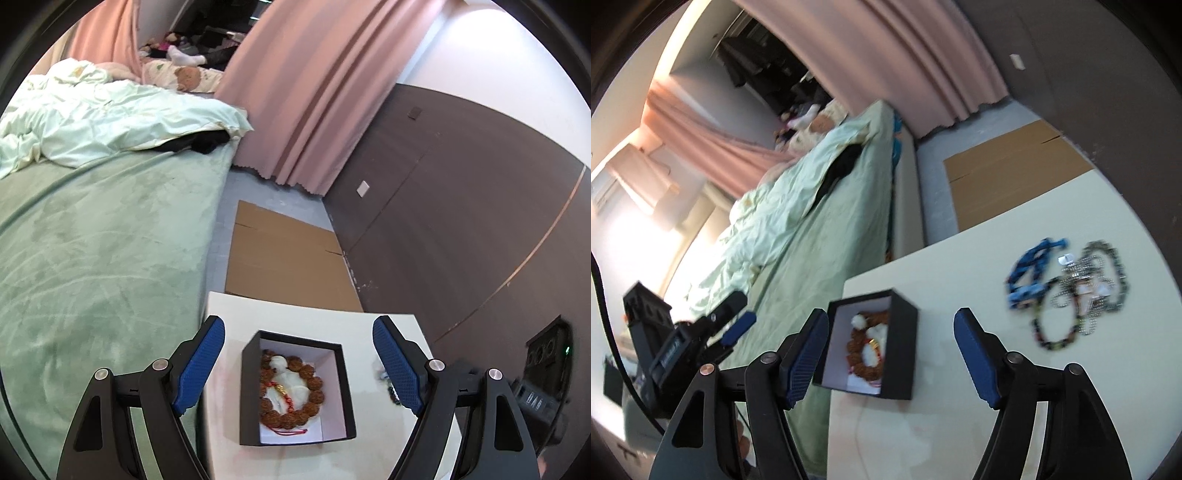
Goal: Organize jewelry
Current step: 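Lower the brown bead bracelet into the box and open the right gripper, then grasp the blue braided bracelet with the left gripper and lift it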
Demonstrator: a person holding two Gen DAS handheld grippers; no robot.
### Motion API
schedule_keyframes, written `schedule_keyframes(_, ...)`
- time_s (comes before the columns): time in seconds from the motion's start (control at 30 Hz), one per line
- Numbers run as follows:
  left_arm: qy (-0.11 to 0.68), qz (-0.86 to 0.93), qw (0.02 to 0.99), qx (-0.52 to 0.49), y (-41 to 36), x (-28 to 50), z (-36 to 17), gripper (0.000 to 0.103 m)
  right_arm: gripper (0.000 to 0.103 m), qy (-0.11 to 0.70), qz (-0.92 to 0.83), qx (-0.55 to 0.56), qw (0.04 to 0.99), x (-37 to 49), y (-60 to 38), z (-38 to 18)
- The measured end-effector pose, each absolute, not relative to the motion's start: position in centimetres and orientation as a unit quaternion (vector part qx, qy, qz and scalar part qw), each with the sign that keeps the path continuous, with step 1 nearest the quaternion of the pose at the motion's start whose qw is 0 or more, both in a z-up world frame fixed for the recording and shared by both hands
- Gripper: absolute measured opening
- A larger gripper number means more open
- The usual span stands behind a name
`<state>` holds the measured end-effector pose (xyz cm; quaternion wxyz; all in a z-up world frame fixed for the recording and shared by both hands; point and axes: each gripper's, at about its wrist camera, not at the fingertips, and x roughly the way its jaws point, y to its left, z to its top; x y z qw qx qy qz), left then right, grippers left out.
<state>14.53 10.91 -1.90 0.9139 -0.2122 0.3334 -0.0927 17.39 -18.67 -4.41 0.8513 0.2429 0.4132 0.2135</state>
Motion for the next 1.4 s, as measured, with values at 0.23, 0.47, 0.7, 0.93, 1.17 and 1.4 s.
schedule_keyframes(0.23, 0.336, -0.119, 0.918, -0.171, 7.5, 13.9, -1.8, 0.083, 0.071, 0.397, 0.149, 0.274, 0.863, 16.6, -25.2, -3.4)
schedule_keyframes(0.47, 0.348, -0.151, 0.917, -0.122, 2.6, 14.2, -2.2, 0.083, 0.071, 0.420, 0.101, 0.306, 0.848, 16.1, -29.7, -4.7)
schedule_keyframes(0.7, 0.358, -0.177, 0.913, -0.077, -2.2, 14.8, -3.1, 0.080, 0.071, 0.432, 0.070, 0.348, 0.829, 15.8, -32.8, -6.3)
schedule_keyframes(0.93, 0.376, -0.193, 0.905, -0.051, -5.6, 16.6, -3.8, 0.066, 0.069, 0.445, 0.055, 0.354, 0.821, 16.9, -34.5, -7.4)
schedule_keyframes(1.17, 0.417, -0.199, 0.885, -0.048, -7.8, 19.9, -5.2, 0.058, 0.058, 0.461, 0.050, 0.346, 0.815, 18.5, -35.0, -8.4)
schedule_keyframes(1.4, 0.443, -0.209, 0.870, -0.058, -8.8, 21.8, -7.5, 0.049, 0.055, 0.489, 0.056, 0.320, 0.810, 20.2, -33.6, -9.3)
